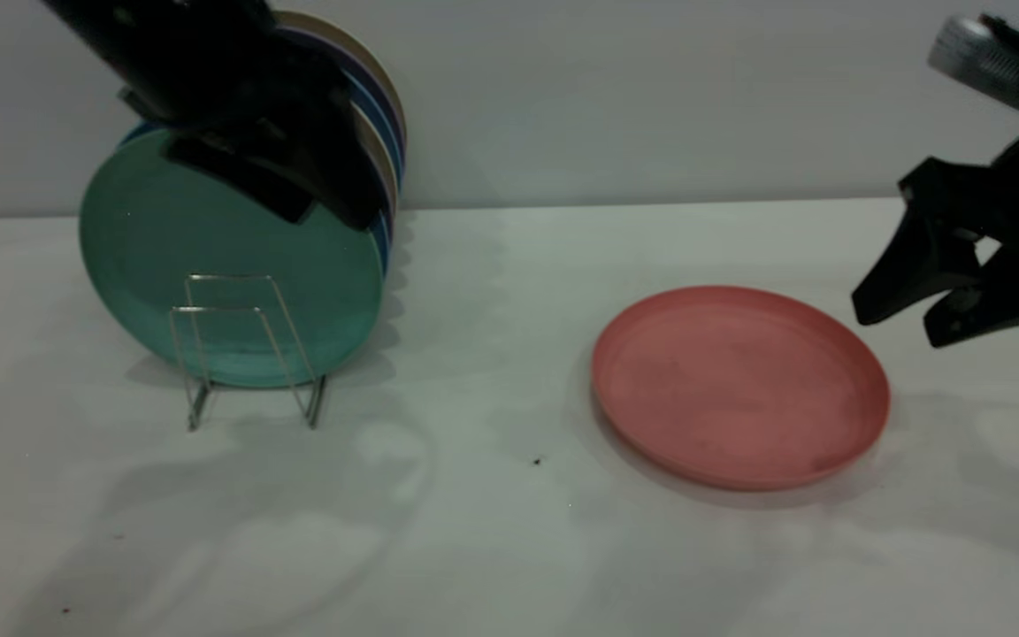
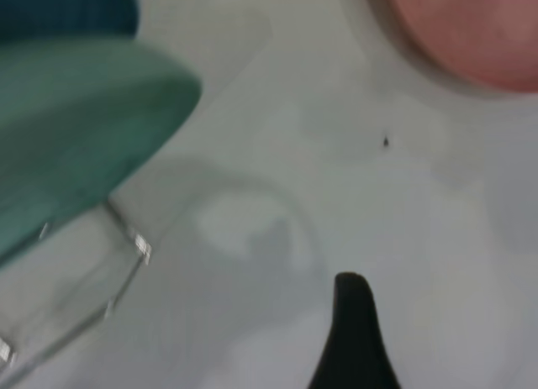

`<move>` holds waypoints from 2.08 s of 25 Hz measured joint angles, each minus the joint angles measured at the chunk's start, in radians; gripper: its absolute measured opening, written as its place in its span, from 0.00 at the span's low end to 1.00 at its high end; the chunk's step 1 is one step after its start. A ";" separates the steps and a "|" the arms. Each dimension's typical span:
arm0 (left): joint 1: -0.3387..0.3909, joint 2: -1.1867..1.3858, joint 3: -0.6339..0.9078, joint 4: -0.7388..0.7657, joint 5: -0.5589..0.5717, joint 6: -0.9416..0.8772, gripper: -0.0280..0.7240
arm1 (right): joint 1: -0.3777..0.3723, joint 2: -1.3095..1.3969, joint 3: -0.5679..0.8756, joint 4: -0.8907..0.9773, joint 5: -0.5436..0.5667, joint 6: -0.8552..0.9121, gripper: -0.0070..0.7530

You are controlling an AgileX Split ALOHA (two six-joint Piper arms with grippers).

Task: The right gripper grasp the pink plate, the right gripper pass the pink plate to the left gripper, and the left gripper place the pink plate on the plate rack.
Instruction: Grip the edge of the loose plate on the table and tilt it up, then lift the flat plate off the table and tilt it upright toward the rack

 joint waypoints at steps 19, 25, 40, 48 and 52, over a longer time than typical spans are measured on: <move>-0.042 0.055 -0.010 -0.003 -0.038 -0.001 0.81 | -0.145 0.463 -0.252 0.275 0.176 -0.210 0.71; -0.042 0.055 -0.010 -0.003 -0.037 -0.003 0.81 | -0.136 0.501 -0.254 0.348 0.205 -0.279 0.64; -0.042 0.055 -0.010 -0.016 -0.034 -0.067 0.82 | -0.114 0.525 -0.254 0.457 0.326 -0.551 0.03; -0.042 0.057 -0.010 -0.154 -0.100 -0.090 0.82 | -0.084 0.525 -0.254 0.478 0.453 -0.583 0.03; -0.043 0.093 -0.010 -0.229 -0.105 -0.062 0.82 | -0.055 0.525 -0.254 0.505 0.506 -0.590 0.03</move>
